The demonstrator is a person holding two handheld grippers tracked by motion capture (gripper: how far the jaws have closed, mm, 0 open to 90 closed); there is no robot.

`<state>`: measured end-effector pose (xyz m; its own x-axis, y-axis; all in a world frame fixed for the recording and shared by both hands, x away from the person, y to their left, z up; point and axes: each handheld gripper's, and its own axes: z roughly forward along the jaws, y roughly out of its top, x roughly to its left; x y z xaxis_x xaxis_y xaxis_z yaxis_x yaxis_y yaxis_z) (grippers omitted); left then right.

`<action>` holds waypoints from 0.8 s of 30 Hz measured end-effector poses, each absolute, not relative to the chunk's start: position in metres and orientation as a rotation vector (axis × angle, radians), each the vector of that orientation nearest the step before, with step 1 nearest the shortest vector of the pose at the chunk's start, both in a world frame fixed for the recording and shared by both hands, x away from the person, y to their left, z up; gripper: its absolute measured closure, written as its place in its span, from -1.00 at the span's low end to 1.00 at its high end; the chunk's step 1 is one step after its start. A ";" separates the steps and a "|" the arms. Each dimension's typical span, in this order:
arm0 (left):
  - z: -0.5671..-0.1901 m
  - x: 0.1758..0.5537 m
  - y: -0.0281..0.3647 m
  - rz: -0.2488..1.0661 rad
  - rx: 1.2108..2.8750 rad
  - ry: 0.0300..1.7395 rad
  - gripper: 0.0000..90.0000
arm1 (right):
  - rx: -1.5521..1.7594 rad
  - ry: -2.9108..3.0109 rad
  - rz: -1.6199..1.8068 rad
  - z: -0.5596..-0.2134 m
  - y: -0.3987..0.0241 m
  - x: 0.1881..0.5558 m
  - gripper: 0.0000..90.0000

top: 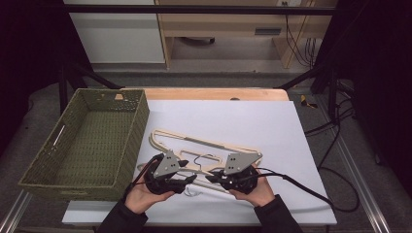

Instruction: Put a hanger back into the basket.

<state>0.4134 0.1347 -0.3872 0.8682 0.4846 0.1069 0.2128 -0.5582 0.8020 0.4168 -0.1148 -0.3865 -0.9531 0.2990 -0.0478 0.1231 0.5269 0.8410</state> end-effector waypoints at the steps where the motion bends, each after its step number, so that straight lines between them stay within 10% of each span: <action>1: -0.388 0.413 0.134 0.405 2.175 0.504 0.16 | 0.359 2.583 1.394 -0.387 -0.114 0.417 0.92; 24: -0.382 0.402 0.128 0.252 2.251 0.485 0.87 | 0.432 2.477 1.325 -0.389 -0.116 0.420 0.37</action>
<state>0.4020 0.1279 -0.3820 0.9065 0.4215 0.0238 0.2616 -0.6050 0.7520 0.4198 -0.1164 -0.3888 -0.9103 0.3967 -0.1184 0.1219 0.5300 0.8392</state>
